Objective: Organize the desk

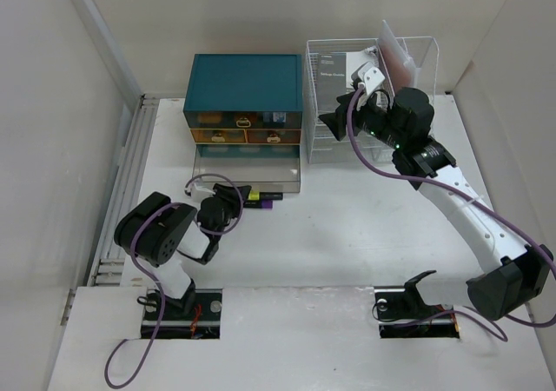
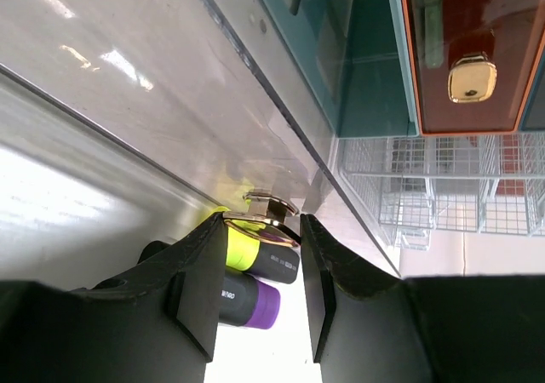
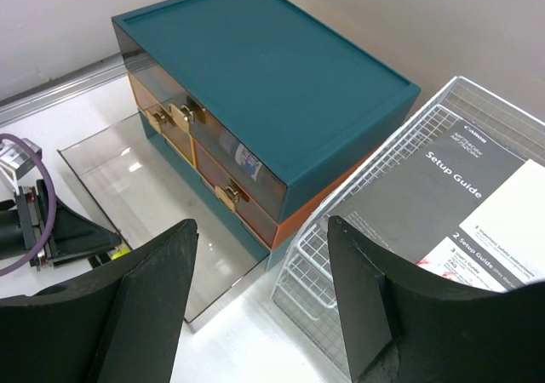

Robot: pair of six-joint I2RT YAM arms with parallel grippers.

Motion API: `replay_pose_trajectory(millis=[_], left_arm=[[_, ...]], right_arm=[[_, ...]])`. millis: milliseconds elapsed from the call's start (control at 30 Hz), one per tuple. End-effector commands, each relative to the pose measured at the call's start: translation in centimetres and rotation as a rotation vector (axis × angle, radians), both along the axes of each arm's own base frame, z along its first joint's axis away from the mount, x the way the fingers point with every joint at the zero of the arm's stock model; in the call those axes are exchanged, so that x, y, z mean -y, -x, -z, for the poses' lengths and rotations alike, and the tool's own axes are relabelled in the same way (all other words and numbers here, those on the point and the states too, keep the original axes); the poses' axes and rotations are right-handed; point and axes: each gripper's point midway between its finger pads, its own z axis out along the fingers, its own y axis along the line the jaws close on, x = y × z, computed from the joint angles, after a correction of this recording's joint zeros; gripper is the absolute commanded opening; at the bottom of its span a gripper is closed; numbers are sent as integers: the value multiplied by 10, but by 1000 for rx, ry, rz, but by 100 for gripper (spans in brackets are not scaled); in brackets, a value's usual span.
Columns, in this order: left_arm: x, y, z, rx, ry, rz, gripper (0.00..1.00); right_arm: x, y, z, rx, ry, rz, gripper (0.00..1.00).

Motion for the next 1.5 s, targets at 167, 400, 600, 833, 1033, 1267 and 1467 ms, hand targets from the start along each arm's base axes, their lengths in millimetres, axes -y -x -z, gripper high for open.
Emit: replay_pose_trajectory(millis=[167, 400, 600, 833, 1033, 1267, 1467], left_arm=[[15, 14, 2, -18, -1, 58, 7], [12, -18, 3, -18, -52, 40, 7], [7, -38, 3, -39, -85, 16, 8], [6, -36, 7, -65, -87, 14, 29], [5, -34, 1, -56, -74, 11, 66], [5, -13, -12, -27, -67, 26, 82], [6, 16, -39, 20, -87, 48, 83]], right_arm=[[-3, 2, -16, 39, -42, -23, 68], [-3, 2, -16, 39, -42, -23, 68], [-3, 2, -16, 39, -42, -23, 68], [-2, 2, -16, 39, -42, -33, 68], [-2, 2, -16, 39, -42, -33, 68], [-6, 3, -8, 28, -29, -62, 68], [-20, 19, 4, 102, 87, -229, 70]])
